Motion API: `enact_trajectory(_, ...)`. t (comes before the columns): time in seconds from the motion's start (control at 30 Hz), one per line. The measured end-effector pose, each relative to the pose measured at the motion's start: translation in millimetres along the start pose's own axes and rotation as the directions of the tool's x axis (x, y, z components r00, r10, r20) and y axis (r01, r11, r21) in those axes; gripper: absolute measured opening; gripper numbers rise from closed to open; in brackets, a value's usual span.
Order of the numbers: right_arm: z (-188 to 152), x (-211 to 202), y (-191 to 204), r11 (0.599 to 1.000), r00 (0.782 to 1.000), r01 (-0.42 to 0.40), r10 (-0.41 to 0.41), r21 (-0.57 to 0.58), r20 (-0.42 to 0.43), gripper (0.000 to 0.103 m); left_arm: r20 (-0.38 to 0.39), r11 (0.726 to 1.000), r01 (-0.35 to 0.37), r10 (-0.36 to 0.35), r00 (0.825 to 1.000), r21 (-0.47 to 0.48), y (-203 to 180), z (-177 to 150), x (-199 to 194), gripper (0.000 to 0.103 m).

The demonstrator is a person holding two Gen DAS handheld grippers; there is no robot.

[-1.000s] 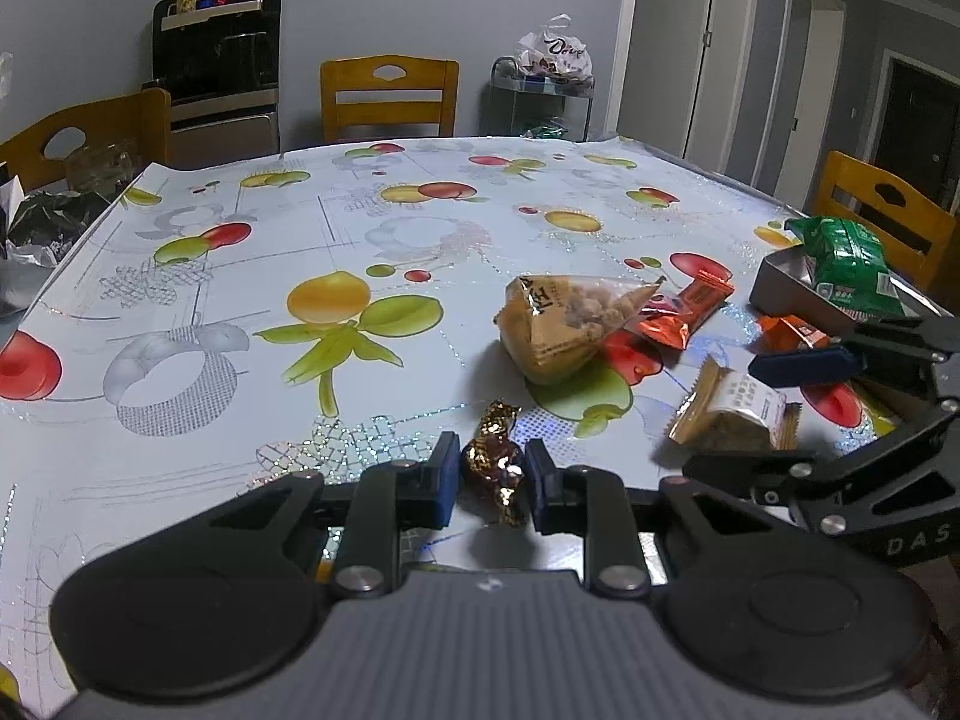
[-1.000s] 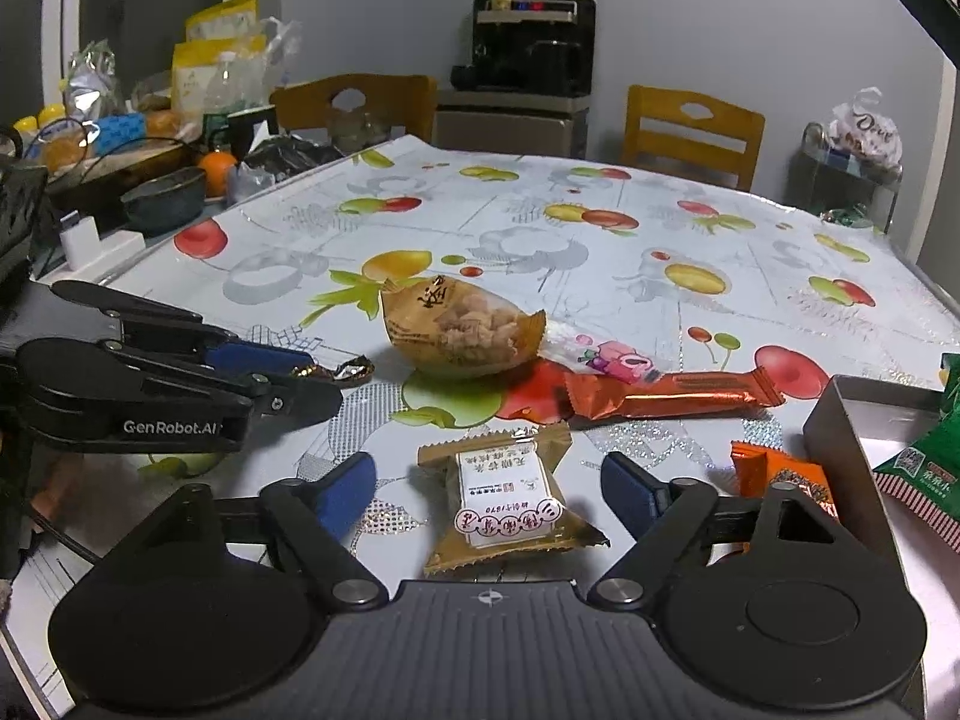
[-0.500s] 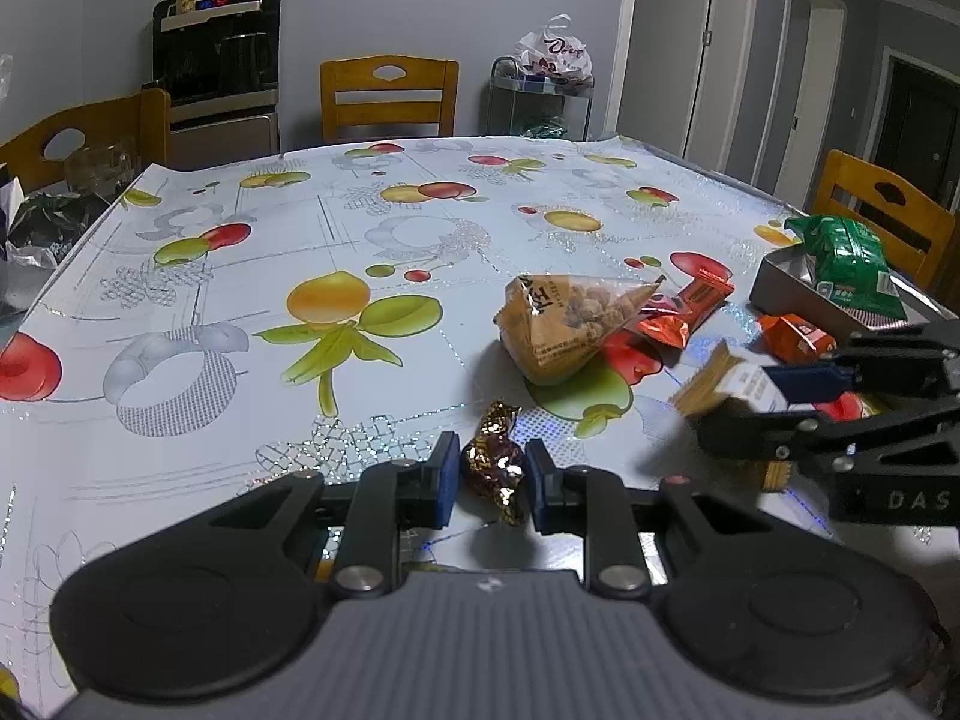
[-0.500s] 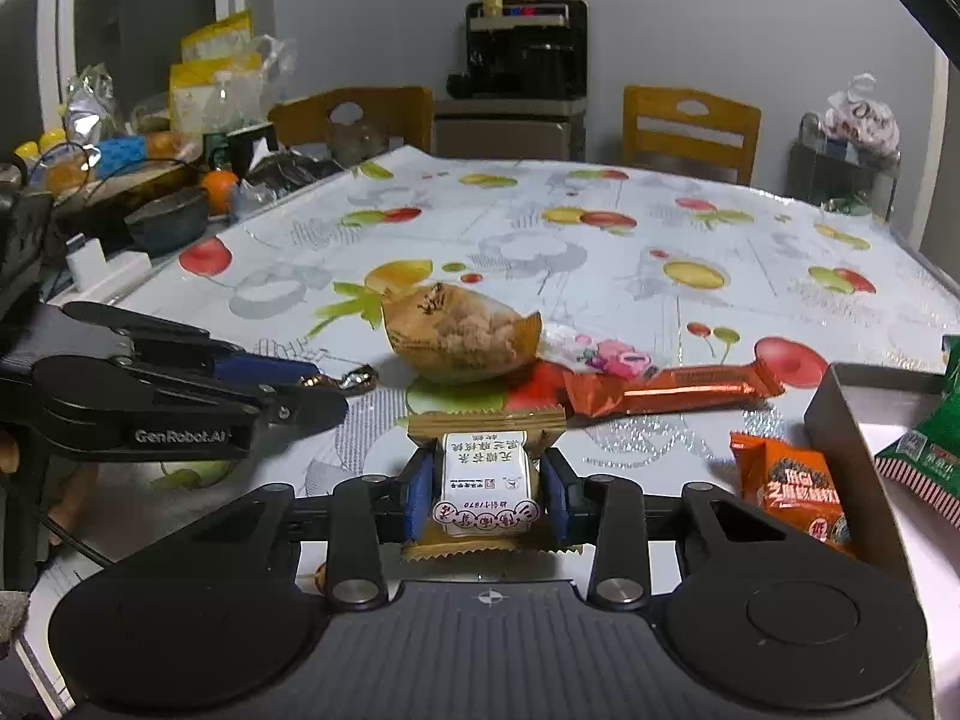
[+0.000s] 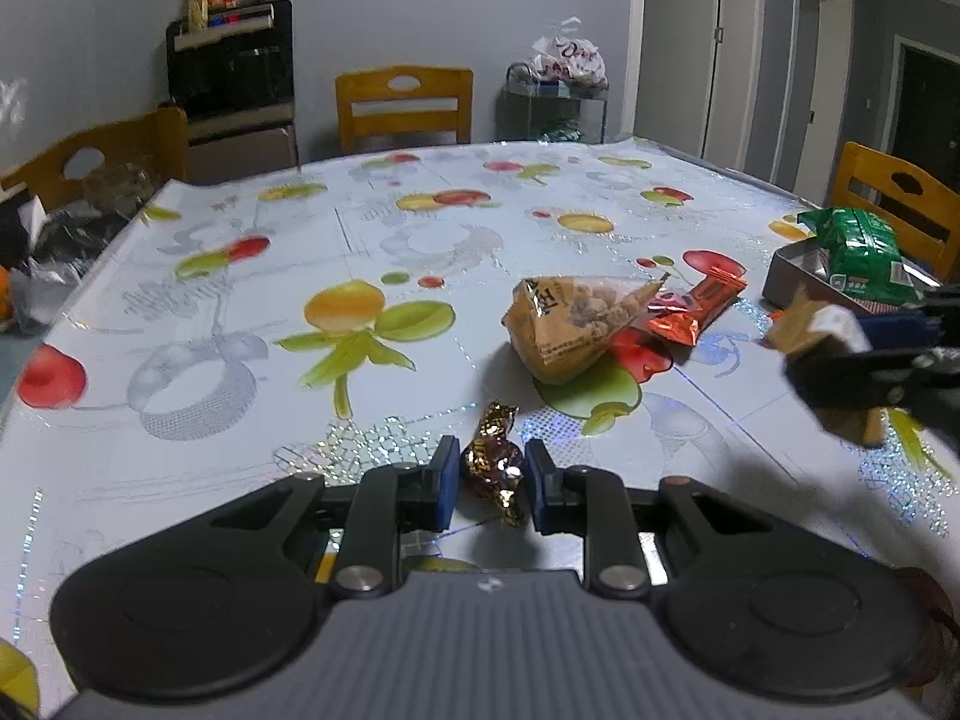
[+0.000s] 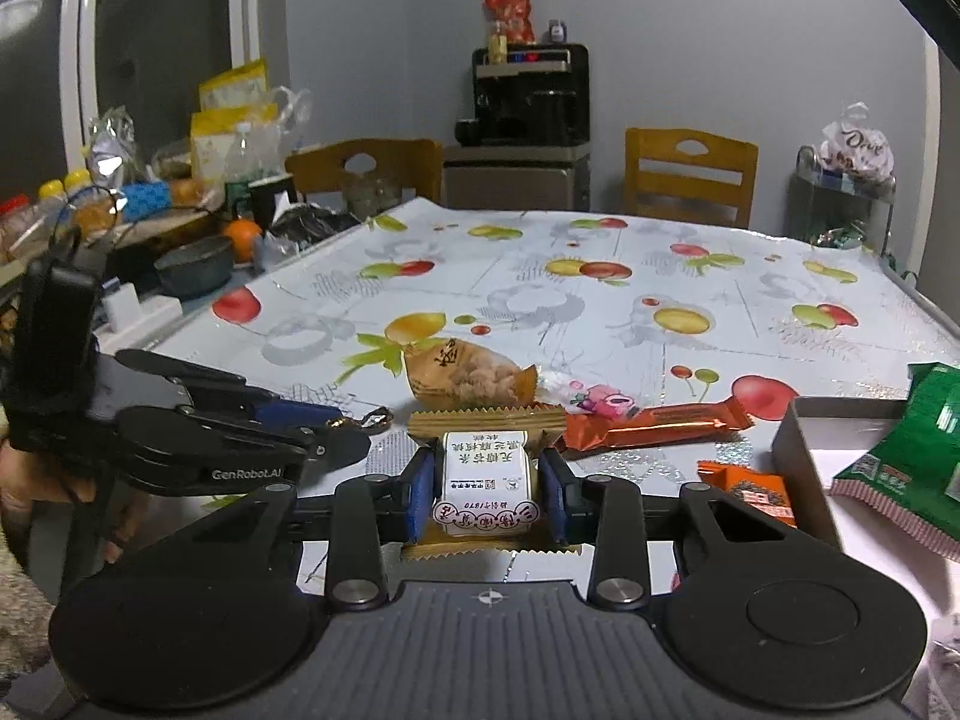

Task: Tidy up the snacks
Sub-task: 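Carry the gold candy and biscuit packet over the gray box with both tools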

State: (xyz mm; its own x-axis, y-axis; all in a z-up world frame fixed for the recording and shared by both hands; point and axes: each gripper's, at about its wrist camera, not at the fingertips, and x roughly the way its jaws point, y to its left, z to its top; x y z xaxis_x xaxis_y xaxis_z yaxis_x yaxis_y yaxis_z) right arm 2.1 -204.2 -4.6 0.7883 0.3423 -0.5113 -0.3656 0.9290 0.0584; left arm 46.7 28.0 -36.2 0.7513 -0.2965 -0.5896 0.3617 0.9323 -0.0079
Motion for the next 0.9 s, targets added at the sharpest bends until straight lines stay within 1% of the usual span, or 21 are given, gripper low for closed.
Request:
enact_trajectory(0.1,0.9,-9.1,-4.3,1.000,1.000,0.000,0.000,0.000,0.012,0.038,0.019,1.000,-0.004,0.004,1.000,0.012,-4.9,0.0,-6.7,0.021)
enact_trajectory(0.2,2.3,-17.1,-9.3,1.000,1.000,0.002,-0.002,-0.002,0.032,0.038,0.027,1.000,0.001,-0.001,1.000,0.002,-7.8,2.1,-12.4,0.021)
enact_trajectory(0.27,2.6,-21.8,-12.4,1.000,0.999,0.004,-0.004,-0.005,0.043,0.038,0.033,1.000,0.023,-0.022,0.999,-0.018,-9.0,5.5,-17.9,0.021)
enact_trajectory(0.33,3.0,-25.1,-15.7,1.000,0.999,0.003,-0.003,-0.001,0.052,0.038,0.056,0.998,0.057,-0.055,0.997,-0.034,-11.0,10.8,-26.8,0.021)
enact_trajectory(0.47,3.4,-31.2,-20.3,1.000,0.998,-0.002,0.002,0.001,0.067,0.038,0.101,0.998,0.060,-0.060,0.993,0.002,-23.1,23.9,-42.4,0.021)
enact_trajectory(0.63,4.9,-41.6,-27.1,1.000,0.996,0.003,-0.003,-0.002,0.091,0.038,0.140,0.994,0.103,-0.108,0.984,0.045,-44.2,38.0,-57.7,0.021)
enact_trajectory(0.9,6.3,-60.3,-44.6,0.999,0.992,0.030,-0.032,0.017,0.124,0.038,0.144,0.984,0.138,-0.154,0.978,0.116,-77.4,48.8,-59.4,0.021)
